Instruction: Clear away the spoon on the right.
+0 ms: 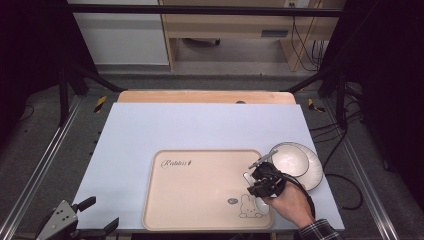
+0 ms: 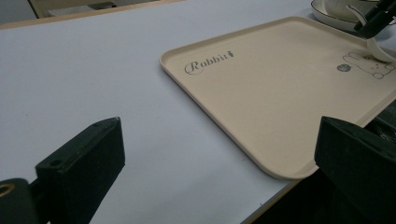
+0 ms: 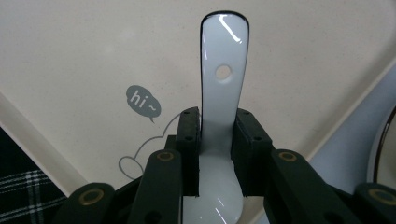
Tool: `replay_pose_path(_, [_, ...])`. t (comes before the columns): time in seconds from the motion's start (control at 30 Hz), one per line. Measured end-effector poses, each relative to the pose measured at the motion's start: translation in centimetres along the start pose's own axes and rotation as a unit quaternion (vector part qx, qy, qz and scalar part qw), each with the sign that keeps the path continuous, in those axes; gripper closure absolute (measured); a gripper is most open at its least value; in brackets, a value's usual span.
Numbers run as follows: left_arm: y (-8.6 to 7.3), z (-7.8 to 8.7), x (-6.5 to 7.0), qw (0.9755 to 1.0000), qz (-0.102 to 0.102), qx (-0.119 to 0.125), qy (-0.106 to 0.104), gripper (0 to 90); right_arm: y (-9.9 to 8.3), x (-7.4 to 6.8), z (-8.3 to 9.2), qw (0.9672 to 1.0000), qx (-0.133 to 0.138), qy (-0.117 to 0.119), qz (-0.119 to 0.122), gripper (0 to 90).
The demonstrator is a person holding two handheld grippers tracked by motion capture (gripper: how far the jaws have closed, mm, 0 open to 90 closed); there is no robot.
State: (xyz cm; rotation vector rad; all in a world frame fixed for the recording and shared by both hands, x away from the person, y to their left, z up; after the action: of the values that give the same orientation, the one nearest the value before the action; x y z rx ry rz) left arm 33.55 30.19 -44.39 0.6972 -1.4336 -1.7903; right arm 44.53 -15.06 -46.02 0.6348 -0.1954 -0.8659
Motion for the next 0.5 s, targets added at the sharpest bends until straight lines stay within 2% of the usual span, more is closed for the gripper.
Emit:
replay_pose_path(0.03, [0.00,0.00,0.00,1.0000,0.000,0.000,0.000,1.3,-0.10,0.10,-0.20,1.0000,0.002,0.002,0.006,73.4])
replay_pose_path(0.1, [0.00,0.01,0.00,1.0000,0.000,0.000,0.000,1.2,-0.37,0.09,-0.66,1.0000,0.001,0.000,-0.003,73.1])
replay_pose_path(0.23, [0.00,0.01,0.00,1.0000,0.000,0.000,0.000,1.2,-0.54,0.26,-0.91,1.0000,0.006,0.001,0.000,70.7])
replay_pose_path(0.5, [0.00,0.00,0.01,1.0000,-0.001,0.000,0.000,1.3,-0.37,0.23,-0.34,0.9995,0.031,-0.001,-0.009,63.4])
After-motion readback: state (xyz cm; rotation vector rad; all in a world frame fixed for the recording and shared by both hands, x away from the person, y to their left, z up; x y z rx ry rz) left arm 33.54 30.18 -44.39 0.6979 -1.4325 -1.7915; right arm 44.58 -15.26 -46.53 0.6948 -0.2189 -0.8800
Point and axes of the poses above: each handheld gripper's, and its own axes: z roughly backward along the jaws, y roughly out of its top, x roughly to its right, the point moved 5 cm from there along -z, roughly forward along the jaws, and after that the axes turned 13 degrees about x, right-handed, at the moved point
